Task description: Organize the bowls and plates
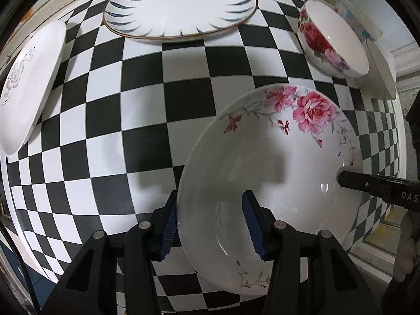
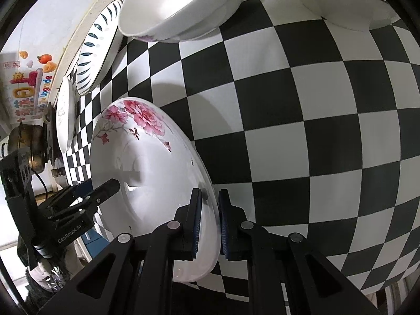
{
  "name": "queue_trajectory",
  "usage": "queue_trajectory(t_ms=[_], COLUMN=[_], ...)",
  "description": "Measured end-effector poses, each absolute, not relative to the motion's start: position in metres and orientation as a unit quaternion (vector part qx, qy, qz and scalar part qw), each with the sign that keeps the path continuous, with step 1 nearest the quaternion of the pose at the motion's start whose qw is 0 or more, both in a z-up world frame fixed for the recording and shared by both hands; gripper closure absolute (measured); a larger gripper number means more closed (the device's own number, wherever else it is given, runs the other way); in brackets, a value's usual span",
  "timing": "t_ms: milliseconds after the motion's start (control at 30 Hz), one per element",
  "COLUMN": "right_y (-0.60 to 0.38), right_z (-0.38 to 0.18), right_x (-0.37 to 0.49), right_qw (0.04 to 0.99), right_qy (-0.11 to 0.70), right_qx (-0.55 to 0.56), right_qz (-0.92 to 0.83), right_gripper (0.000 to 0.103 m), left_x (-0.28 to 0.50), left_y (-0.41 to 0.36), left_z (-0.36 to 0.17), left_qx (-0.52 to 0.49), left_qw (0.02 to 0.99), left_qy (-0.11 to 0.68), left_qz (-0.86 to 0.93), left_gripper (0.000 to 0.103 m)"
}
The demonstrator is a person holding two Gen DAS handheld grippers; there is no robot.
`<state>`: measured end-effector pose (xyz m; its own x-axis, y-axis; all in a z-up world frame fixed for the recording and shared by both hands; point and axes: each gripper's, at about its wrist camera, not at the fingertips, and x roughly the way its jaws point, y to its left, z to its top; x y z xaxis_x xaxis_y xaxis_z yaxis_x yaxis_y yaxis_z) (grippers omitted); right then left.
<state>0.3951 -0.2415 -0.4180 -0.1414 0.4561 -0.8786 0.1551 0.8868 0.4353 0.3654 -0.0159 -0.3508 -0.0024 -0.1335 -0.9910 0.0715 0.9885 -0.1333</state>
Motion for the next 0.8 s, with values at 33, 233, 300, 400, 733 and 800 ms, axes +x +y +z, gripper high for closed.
queue_trajectory(t_ms=[33, 233, 300, 400, 733, 800], right_y=[-0.242, -0.244, -0.238, -0.212, -0.001, 0.044], right_z=[-0.418, -0.386, -0.364, -0.324, -0.307, -0.325], right_x=[0.395, 0.397, 0.399, 0.41, 0.529, 0.558], right_qw=[0.62, 0.631, 0.643, 0.665, 0.673, 0.665], right_qy=[0.748, 0.748, 0.735, 0.71, 0.669, 0.677], right_qx=[0.206, 0.186, 0.192, 0.2, 0.149, 0.118], right_qz=[0.122, 0.09, 0.099, 0.119, 0.277, 0.293], right_gripper=[0.087, 0.085, 0.085, 0.079, 0.043, 0.043], left_x=[0.365, 0.355, 0.353, 0.352, 0.383, 0.389], left_y=[-0.012, 0.042, 0.074, 0.131, 0.284, 0.303], left_z=[-0.343, -0.275, -0.253, -0.237, -0.305, -0.318], left_qx=[-0.023, -0.075, -0.099, -0.147, -0.302, -0.317], left_qw=[0.713, 0.764, 0.78, 0.784, 0.733, 0.725], left_qy=[0.697, 0.64, 0.617, 0.603, 0.6, 0.6], left_qz=[-0.07, -0.046, -0.025, 0.006, 0.108, 0.119], left_gripper=[0.058, 0.057, 0.057, 0.057, 0.055, 0.055])
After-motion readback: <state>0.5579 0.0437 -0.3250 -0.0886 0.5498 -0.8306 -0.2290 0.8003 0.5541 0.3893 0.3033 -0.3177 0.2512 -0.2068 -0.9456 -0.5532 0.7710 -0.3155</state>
